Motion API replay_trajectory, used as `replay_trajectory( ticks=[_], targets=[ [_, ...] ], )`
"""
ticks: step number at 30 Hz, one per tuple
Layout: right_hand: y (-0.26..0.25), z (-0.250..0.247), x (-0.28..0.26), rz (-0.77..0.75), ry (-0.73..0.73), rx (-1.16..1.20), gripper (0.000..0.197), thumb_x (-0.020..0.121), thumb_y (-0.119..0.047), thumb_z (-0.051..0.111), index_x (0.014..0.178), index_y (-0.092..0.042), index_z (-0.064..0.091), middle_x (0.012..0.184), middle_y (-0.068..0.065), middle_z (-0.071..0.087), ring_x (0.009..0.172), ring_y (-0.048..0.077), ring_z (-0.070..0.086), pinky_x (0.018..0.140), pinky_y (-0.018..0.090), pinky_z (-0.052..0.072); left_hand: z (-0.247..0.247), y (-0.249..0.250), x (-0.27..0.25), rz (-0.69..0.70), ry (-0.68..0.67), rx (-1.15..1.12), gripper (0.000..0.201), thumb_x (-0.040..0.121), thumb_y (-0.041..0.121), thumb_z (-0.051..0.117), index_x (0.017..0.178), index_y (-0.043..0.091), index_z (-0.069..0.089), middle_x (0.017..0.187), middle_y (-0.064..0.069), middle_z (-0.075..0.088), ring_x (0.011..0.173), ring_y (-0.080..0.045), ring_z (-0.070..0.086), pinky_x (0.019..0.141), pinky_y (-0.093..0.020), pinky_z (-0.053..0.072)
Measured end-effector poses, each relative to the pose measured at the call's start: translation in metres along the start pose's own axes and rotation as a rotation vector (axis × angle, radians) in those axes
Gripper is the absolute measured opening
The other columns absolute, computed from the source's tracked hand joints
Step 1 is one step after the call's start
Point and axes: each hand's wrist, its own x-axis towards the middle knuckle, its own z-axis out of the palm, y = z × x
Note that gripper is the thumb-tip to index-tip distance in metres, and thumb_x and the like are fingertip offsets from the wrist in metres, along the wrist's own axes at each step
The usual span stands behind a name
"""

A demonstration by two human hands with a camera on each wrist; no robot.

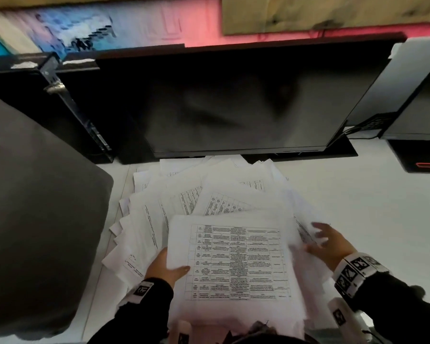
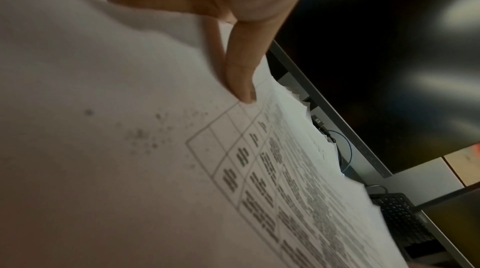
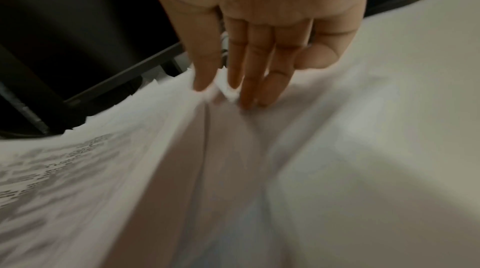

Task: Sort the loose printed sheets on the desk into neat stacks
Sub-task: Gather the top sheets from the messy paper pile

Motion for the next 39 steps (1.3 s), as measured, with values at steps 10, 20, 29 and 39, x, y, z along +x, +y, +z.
replay_trajectory(
  ticks=[10,20,29,39],
  targets=[
    [-0.063,-0.02,-0.014,-0.553,-0.193,-0.524,0.082,0.074,-0.06,0.058,0.142,-0.045,0.015,0.15,-0.018,0.024,0.144,0.011,0.012,0.119,0.044,0.0,0.021,0.073,-0.034,0.219,-0.109,0.073,0.054,0.07,0.016,0.077,0.12,0.024,0.056,0.106,0.01,0.063,0.1,-0.011,0.058,0.089,-0.022,0.041],
    [-0.042,-0.046,0.02,-0.172,-0.116,-0.309,0.006,0.087,-0.027,0.058,0.084,-0.023,0.055,0.072,-0.003,0.06,0.069,0.016,0.055,0.063,0.023,0.039,0.016,0.037,-0.002,0.016,0.229,0.073,0.04,0.078,0.028,0.07,0.116,0.017,0.061,0.122,-0.011,0.055,0.109,-0.025,0.056,0.094,-0.032,0.045],
    [-0.007,-0.03,0.045,0.121,-0.103,0.067,0.031,0.082,-0.028,0.067,0.104,-0.007,0.064,0.079,0.003,0.064,0.078,0.021,0.06,0.08,0.028,0.046,0.05,0.028,-0.002,-0.098,0.059,0.117,0.02,0.076,0.029,0.073,0.085,0.024,0.056,0.085,-0.002,0.059,0.084,-0.022,0.06,0.07,-0.021,0.038],
    [-0.005,0.014,0.041,0.085,-0.256,-0.093,0.022,0.085,-0.031,0.064,0.08,-0.01,0.059,0.072,-0.001,0.059,0.075,0.019,0.055,0.066,0.023,0.042,0.061,0.036,0.0,0.011,-0.017,0.269,0.022,0.075,0.026,0.071,0.064,0.036,0.055,0.096,0.002,0.056,0.084,-0.012,0.058,0.08,-0.017,0.045]
  ],
)
